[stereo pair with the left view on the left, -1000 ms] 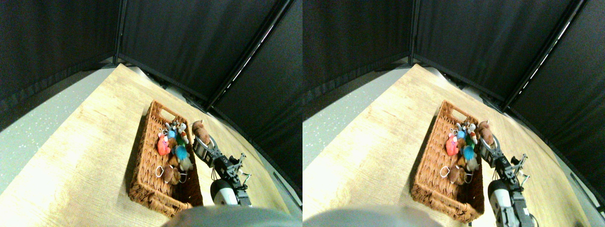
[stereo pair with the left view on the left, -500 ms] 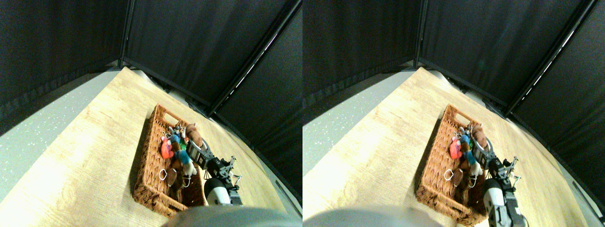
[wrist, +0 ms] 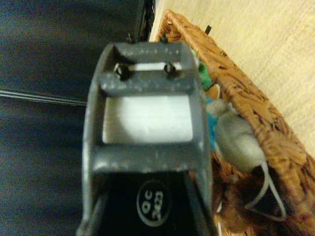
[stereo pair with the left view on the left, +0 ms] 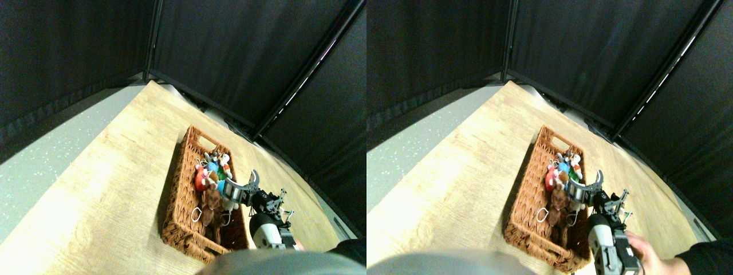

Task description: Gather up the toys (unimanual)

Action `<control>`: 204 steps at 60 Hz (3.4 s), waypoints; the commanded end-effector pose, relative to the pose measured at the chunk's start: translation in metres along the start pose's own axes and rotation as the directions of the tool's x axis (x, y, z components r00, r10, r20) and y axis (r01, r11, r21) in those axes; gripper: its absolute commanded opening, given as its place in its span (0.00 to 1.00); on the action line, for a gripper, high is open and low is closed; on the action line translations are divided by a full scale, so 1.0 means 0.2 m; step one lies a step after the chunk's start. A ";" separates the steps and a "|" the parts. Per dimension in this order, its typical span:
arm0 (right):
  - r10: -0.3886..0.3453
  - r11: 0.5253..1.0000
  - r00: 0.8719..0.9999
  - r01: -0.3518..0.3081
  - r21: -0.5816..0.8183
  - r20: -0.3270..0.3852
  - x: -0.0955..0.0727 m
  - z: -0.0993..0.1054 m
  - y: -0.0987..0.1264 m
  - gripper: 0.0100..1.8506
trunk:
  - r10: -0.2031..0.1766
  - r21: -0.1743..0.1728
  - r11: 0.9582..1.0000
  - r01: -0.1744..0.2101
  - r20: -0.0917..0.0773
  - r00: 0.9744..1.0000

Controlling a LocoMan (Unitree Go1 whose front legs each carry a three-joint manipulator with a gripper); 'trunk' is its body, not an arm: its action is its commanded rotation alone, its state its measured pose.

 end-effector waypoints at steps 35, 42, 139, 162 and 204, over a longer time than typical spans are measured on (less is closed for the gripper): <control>0.024 0.988 0.857 0.057 -0.142 0.515 -0.35 0.42 -0.07 0.44 | -0.074 -0.024 0.997 0.072 -0.047 0.996; 0.016 0.990 0.824 0.066 -0.124 0.566 -0.40 0.44 -0.13 0.44 | -0.083 -0.006 0.997 0.083 -0.056 0.995; -0.274 0.939 0.779 0.090 0.332 0.564 -0.35 0.59 -0.82 0.39 | -0.092 0.042 0.994 0.097 -0.097 0.991; -0.302 0.932 0.737 0.095 0.350 0.605 -0.33 0.59 -0.90 0.18 | -0.091 0.045 0.994 0.095 -0.101 0.991; -0.098 0.993 0.814 0.041 0.111 0.572 -0.27 0.52 -0.55 0.03 | -0.097 0.040 0.994 0.101 -0.083 0.992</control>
